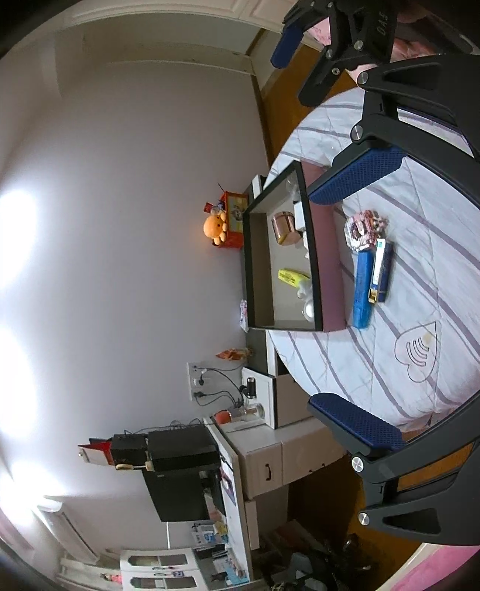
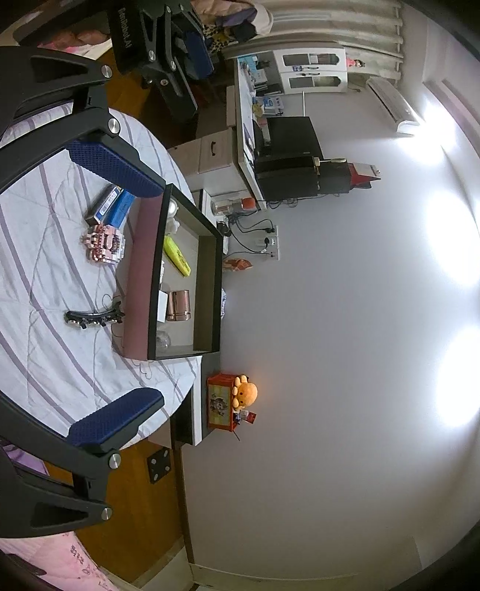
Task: Organize rigid objects
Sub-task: 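Withdraw both tools from the box back over the bed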
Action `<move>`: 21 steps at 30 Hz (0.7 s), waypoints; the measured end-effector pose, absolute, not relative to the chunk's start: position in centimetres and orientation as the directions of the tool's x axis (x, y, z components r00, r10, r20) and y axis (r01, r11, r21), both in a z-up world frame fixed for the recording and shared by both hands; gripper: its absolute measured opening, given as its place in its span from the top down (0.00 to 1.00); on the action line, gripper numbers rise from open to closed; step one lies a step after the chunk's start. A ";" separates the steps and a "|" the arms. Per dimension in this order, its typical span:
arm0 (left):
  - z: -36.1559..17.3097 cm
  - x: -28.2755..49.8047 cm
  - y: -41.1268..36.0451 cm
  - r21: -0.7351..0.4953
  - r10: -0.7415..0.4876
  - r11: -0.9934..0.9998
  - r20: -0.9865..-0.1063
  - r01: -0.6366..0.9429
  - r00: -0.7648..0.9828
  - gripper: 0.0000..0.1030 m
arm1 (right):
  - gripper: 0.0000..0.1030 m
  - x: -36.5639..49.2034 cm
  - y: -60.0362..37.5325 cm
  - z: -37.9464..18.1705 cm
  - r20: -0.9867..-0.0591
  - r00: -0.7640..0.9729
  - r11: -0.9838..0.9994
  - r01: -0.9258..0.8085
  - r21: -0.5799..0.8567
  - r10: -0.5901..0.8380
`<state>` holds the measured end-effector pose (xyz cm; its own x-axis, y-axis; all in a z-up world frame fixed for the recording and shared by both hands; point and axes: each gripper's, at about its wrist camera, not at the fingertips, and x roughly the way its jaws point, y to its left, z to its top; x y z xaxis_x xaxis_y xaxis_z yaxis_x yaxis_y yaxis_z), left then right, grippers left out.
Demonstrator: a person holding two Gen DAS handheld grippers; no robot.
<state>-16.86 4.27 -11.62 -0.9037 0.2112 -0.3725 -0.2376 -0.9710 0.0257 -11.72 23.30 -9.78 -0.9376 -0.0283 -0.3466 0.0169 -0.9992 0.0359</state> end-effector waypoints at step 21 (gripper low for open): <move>-19.5 -22.5 6.2 0.033 0.172 -0.969 -0.624 -0.245 -0.763 0.00 | 0.00 -15.8 25.5 -14.7 -0.502 -0.864 -0.996 -0.015 0.082 -0.029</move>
